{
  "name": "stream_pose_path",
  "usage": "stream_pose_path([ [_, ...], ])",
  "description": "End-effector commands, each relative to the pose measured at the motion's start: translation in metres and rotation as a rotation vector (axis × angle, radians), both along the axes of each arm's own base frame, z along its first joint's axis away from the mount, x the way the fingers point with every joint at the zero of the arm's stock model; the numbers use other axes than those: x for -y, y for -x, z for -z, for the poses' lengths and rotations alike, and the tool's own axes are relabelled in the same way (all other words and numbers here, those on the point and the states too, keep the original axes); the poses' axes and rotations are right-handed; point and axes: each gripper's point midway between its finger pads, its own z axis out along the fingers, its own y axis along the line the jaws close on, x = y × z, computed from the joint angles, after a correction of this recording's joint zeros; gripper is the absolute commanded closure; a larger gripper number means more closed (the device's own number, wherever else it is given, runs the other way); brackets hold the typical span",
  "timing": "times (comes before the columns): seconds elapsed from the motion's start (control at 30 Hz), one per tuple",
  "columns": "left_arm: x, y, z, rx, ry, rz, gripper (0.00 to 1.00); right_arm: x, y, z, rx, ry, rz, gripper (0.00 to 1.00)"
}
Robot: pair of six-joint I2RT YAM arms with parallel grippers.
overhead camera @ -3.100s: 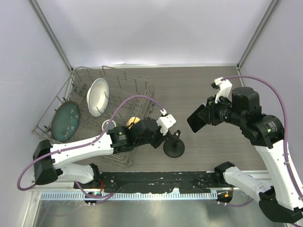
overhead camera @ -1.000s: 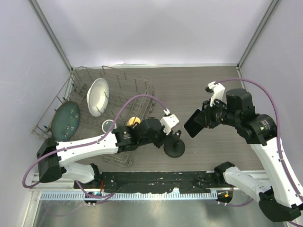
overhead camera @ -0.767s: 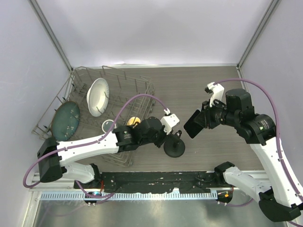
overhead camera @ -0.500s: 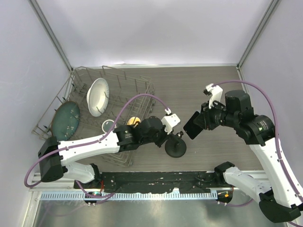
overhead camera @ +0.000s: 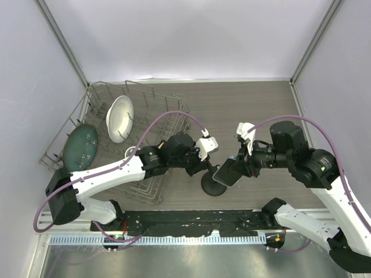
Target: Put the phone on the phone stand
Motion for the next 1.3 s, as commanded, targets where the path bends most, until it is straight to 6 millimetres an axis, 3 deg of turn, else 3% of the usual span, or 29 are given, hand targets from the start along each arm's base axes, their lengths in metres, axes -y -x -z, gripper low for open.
stream_pose_path([
  [0.0, 0.015, 0.001, -0.028, 0.052, 0.058, 0.098, 1.00, -0.022, 0.023, -0.027, 0.063, -0.103, -0.193, 0.99],
  [0.1, 0.018, -0.002, -0.027, 0.058, 0.045, 0.104, 1.00, -0.019, 0.027, -0.035, 0.097, -0.111, -0.198, 0.99],
  [0.23, 0.019, -0.001, -0.026, 0.060, 0.047, 0.121, 1.00, -0.029, 0.025, -0.027, 0.116, -0.093, -0.245, 0.99],
  [0.43, 0.023, 0.002, -0.027, 0.051, 0.053, 0.154, 1.00, -0.067, 0.017, -0.037, 0.197, -0.179, -0.351, 0.99],
  [0.53, 0.024, 0.006, -0.025, 0.027, 0.047, 0.179, 1.00, -0.089, 0.015, -0.026, 0.230, -0.114, -0.395, 0.99],
  [0.57, 0.022, 0.006, -0.024, 0.022, 0.044, 0.182, 1.00, -0.095, 0.024, -0.022, 0.237, -0.088, -0.433, 0.99],
  [0.6, 0.022, 0.006, -0.024, 0.018, 0.043, 0.187, 1.00, -0.098, 0.015, -0.013, 0.254, -0.040, -0.406, 1.00],
  [0.83, 0.020, 0.016, -0.025, 0.001, 0.048, 0.249, 1.00, -0.101, 0.001, 0.004, 0.443, 0.031, -0.460, 1.00],
  [1.03, 0.022, 0.020, -0.022, -0.017, 0.035, 0.290, 1.00, -0.112, -0.004, 0.005, 0.469, 0.048, -0.507, 0.99],
  [1.27, 0.020, 0.019, -0.025, -0.017, 0.046, 0.288, 1.00, -0.111, -0.004, 0.025, 0.441, 0.080, -0.513, 1.00],
])
